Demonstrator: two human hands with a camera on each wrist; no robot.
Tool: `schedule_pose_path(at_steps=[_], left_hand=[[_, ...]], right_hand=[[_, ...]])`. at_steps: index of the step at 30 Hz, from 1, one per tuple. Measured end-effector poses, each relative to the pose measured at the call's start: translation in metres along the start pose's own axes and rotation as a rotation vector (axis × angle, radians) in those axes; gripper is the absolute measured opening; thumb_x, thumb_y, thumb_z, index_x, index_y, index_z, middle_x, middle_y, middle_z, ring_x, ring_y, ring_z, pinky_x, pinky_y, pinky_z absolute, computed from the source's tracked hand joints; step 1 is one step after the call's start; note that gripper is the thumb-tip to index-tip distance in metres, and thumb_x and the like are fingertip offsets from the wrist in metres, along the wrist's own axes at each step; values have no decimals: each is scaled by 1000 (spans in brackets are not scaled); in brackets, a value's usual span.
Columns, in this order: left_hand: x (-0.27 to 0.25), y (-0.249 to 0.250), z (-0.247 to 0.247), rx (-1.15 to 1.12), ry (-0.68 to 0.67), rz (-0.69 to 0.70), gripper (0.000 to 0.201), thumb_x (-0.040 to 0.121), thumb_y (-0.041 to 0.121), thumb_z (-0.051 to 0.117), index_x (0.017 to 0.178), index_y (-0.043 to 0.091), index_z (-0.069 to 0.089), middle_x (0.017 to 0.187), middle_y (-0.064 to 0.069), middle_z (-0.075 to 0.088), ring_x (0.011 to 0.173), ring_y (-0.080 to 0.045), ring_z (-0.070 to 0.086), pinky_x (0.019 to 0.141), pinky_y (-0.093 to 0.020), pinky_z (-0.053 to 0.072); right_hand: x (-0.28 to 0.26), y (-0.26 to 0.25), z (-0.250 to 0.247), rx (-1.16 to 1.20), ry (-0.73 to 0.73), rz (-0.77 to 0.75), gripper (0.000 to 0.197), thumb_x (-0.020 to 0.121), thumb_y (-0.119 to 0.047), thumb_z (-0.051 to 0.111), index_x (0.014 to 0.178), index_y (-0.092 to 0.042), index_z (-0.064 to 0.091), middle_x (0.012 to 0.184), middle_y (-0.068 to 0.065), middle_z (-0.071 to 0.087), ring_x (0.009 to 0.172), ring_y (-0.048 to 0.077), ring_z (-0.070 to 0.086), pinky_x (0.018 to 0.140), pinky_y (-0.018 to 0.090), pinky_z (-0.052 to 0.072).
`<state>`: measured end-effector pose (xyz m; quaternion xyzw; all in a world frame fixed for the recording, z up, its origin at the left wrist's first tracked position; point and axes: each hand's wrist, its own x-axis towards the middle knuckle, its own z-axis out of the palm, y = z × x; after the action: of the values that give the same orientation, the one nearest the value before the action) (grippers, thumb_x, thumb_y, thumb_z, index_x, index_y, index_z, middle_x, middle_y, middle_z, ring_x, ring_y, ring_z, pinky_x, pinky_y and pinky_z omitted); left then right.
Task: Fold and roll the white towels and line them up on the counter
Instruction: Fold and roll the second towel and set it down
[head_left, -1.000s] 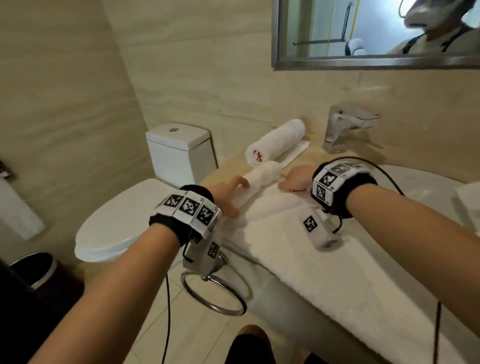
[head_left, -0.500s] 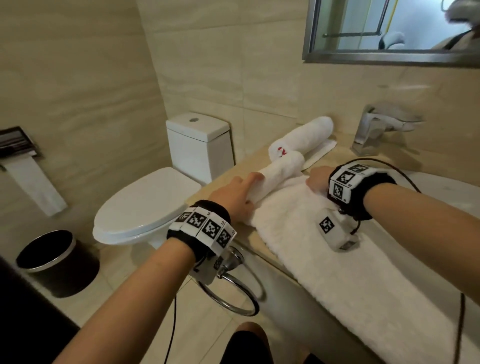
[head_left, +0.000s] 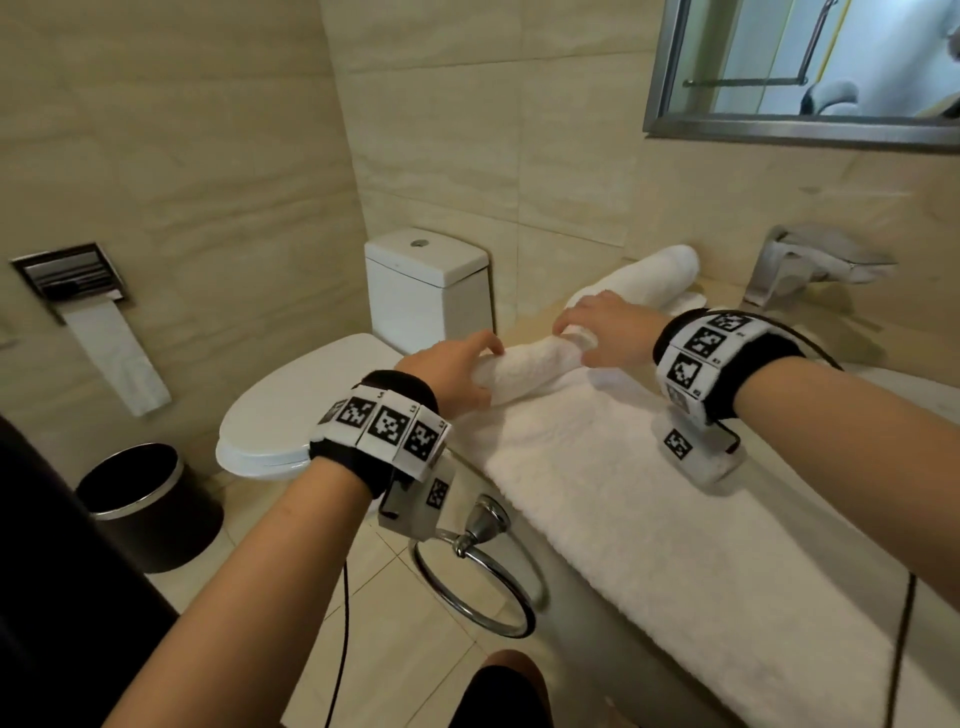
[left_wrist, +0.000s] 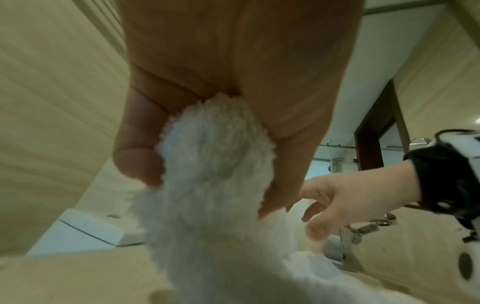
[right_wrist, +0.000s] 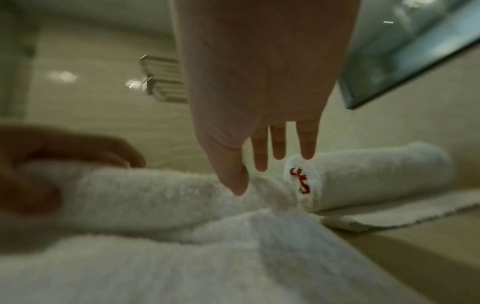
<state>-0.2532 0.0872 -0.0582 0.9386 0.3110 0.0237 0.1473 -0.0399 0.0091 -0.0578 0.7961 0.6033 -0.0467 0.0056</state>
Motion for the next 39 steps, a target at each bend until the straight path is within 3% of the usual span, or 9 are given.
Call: schedule_pose_path(at_steps=[7,12,15,21,25,30,33,37,39], left_hand=[[-4,-16,20,-215,-80,-149,54,92,31,49,140,20,29,138,-10,34,122,-30,45,102,-41,40],[-16,-29,18,-845,-30,-302,43,94,12,35,138,15,37,131,-11,44,108,-22,46,73,-29,45],[-22,-34,22,-866,-107,-278,34,92,11,41,126,19,44,119,-6,49,105,-18,46,81,-29,42],[-27,-33,31,-897,-118,-175,30,84,7,60,96,32,49,97,0,54,87,-20,53,69,-29,48],[-27,-18,38,-737,0,-47,35,77,1,66,98,25,51,89,4,50,80,-16,49,55,-12,45],[-27,-5,42,-494,12,107,35,72,4,70,100,24,62,108,-5,48,98,-19,49,79,-19,37],[-31,1,47,-425,41,157,36,73,4,69,104,19,62,101,0,37,93,-16,43,82,-19,34],[-39,-15,52,-547,16,131,62,68,10,76,120,26,46,115,-2,36,105,-16,43,94,-23,40],[-46,-23,55,-748,-26,51,76,70,6,78,129,23,33,118,-4,41,96,-12,51,79,-15,49]], right_hand=[[18,-25,4,-133,42,-155,33,87,-12,56,120,-15,52,117,8,52,108,28,51,90,36,42],[24,-26,9,-133,43,-185,18,81,-10,57,87,-17,42,91,2,45,87,24,49,71,30,33],[21,-23,13,-141,39,-236,20,80,-8,56,77,-18,39,80,-1,42,78,22,46,63,28,30],[7,-18,15,-169,47,-287,13,86,-9,54,84,-15,42,74,-5,39,76,19,44,55,18,25],[-4,-21,8,-469,-15,-280,24,90,-13,46,113,-17,50,109,1,52,106,22,49,74,24,29],[-11,-33,-8,-402,42,-332,18,86,-9,48,101,-18,54,120,3,48,103,19,45,81,29,40],[-15,-43,-4,-163,-85,-307,43,88,-4,47,128,-18,51,134,2,51,117,20,50,95,26,38],[-15,-44,4,-116,-77,-296,36,87,-6,51,120,-13,62,116,5,66,106,20,59,68,15,28],[-16,-42,5,-76,-57,-270,34,85,-4,54,116,-12,64,112,5,67,103,20,59,68,16,28]])
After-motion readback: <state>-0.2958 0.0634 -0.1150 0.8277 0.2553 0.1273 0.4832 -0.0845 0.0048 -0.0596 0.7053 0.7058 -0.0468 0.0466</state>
